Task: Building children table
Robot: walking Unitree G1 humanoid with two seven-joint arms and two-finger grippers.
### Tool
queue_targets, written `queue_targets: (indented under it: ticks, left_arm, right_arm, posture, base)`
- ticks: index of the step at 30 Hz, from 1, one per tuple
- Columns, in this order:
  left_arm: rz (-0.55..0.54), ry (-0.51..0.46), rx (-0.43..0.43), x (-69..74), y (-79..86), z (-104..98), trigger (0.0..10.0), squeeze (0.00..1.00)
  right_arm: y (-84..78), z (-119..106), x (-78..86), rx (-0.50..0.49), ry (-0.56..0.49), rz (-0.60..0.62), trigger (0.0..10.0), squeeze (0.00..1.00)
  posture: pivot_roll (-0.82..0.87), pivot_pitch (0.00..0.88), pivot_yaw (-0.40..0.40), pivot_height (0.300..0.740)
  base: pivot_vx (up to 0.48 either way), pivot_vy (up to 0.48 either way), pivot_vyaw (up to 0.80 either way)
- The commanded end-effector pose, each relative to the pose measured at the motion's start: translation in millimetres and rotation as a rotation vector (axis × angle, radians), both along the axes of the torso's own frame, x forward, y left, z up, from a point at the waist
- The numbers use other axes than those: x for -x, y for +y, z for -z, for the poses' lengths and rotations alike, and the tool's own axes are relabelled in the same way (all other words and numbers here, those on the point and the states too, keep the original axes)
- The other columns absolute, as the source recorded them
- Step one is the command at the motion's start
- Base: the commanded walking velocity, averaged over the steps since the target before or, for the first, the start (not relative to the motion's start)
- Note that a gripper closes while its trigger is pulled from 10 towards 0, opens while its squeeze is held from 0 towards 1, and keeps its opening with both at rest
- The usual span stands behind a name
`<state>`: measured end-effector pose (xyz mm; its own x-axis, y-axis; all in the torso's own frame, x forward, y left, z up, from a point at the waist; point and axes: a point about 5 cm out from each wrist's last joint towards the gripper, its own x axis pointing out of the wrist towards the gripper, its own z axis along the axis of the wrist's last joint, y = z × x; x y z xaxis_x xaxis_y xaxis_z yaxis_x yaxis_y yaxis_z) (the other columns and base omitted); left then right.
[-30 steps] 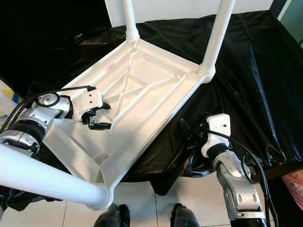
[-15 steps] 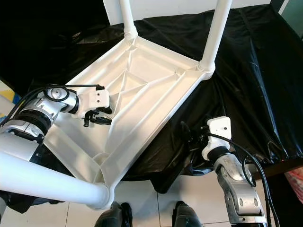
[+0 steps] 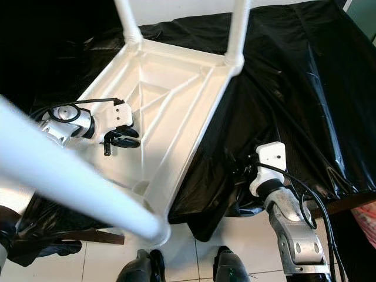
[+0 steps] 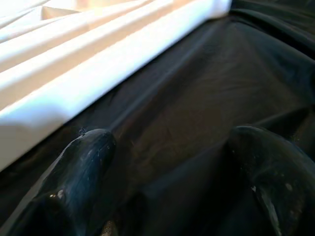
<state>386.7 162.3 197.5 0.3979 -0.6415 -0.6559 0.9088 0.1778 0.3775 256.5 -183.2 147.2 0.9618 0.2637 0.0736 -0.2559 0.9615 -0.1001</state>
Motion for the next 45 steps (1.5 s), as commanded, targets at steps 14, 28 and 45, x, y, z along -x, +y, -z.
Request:
queue_targets:
  ticks: [14,28,45]
  left_arm:
    - [-0.270,-0.216,0.390,-15.2,-19.0,-12.8,9.3,0.00]
    - [-0.111,-0.207,0.533,-6.2,-21.8,-28.6,10.0,0.00]
    - [-0.237,-0.359,0.758,31.5,28.3,-53.6,10.0,0.00]
  right_arm:
    - [10.0,5.9,-7.1,0.002,0.025,-0.041,10.0,0.00]
    - [7.8,1.4,-11.7,-0.048,-0.020,0.044,10.0,0.00]
    - [2.7,-12.4,-12.8,-0.151,-0.148,0.187,10.0,0.00]
  posture:
    - [-0.06,0.186,0.052,0.740]
    - [-0.05,0.186,0.061,0.740]
    - [-0.04,0.180,0.070,0.740]
  base:
    - [0.000,0.000,0.00]
    - [0.000,0.000,0.00]
    - [0.000,0.000,0.00]
